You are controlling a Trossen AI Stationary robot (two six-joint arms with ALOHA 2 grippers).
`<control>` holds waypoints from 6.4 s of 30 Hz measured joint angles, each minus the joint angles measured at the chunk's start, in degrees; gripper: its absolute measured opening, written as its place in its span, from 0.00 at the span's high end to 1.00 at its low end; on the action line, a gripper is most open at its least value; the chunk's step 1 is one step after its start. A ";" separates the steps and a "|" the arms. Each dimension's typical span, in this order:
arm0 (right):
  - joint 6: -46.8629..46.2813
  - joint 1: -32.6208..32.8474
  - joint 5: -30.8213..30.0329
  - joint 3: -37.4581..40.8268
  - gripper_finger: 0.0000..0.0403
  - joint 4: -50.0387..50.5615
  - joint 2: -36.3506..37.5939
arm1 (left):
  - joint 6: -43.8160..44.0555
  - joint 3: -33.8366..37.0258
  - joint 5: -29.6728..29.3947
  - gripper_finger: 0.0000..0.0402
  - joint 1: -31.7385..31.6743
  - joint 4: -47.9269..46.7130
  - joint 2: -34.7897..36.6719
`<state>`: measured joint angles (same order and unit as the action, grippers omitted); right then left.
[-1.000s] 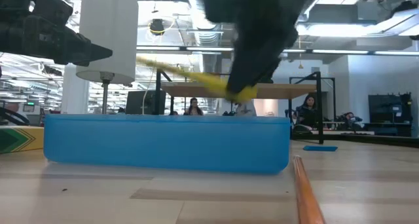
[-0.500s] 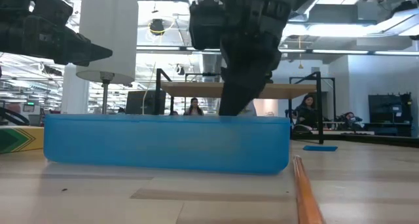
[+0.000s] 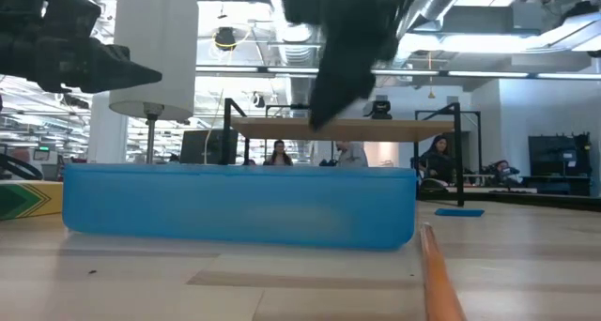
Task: Pack school essentials
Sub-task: Put the light blue pencil into the blue supply box, then put the orange pencil into the blue supply box
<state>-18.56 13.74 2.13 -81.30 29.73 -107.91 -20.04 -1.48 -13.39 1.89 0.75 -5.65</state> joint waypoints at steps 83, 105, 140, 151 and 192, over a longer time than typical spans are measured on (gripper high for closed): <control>2.44 9.16 -23.18 24.90 0.64 -31.31 26.13 | 12.51 -31.40 9.38 0.72 21.40 -19.93 -70.38; 2.39 9.16 -23.12 24.87 0.65 -31.00 26.13 | 5.88 -36.40 11.67 0.89 21.86 -24.81 -82.75; 2.09 10.29 -23.10 24.79 0.67 -30.88 27.04 | 2.65 -61.97 6.25 1.00 21.87 -47.81 -83.23; 1.32 12.34 -23.58 24.81 0.67 -27.47 31.30 | 8.44 -64.50 6.99 1.00 21.36 -23.17 -94.20; 0.82 14.98 -29.31 24.83 0.68 -23.43 31.07 | 20.58 -51.12 3.53 0.73 22.71 3.97 -81.93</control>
<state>-17.74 28.72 -27.19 -56.47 6.29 -76.85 0.54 -52.60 -9.86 24.60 4.72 -87.58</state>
